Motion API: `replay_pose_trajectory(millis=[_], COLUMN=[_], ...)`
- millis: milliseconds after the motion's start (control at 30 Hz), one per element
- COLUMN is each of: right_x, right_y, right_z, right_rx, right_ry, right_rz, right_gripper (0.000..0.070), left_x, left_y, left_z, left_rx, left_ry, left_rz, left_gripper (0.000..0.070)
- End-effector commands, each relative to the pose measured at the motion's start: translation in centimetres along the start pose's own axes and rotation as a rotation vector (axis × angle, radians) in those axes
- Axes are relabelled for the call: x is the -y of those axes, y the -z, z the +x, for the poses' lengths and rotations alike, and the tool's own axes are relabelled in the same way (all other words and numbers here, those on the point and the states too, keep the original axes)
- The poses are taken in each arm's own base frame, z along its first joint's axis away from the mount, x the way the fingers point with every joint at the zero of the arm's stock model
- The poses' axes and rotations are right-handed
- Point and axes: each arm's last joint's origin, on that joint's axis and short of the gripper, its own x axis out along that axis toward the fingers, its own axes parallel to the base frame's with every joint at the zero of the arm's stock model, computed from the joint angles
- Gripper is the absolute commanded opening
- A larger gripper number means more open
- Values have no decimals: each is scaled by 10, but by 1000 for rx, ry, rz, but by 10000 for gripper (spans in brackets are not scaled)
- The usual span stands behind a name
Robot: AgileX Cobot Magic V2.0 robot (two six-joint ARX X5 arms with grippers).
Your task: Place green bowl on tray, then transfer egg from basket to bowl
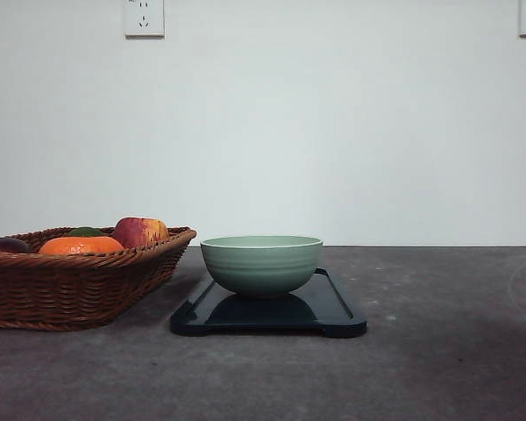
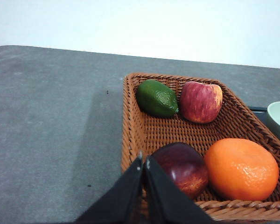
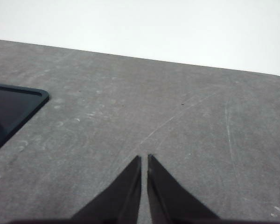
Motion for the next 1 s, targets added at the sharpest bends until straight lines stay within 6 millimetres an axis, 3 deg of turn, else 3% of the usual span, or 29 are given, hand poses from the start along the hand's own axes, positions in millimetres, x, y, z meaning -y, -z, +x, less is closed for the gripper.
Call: replay_pose_trajectory(millis=[0,967], right_x=[0,0], right_y=[0,0], right_z=[0,0], right_rx=[10,10], right_ry=[1,1], right_rz=[-4,-4], right_gripper=[16,16], left_x=[-1,-1], left_y=[5,5], left_z=[2,2], left_rx=[-7,-7], left_ry=[-2,-2], left_rz=[13,13], left_gripper=[0,0])
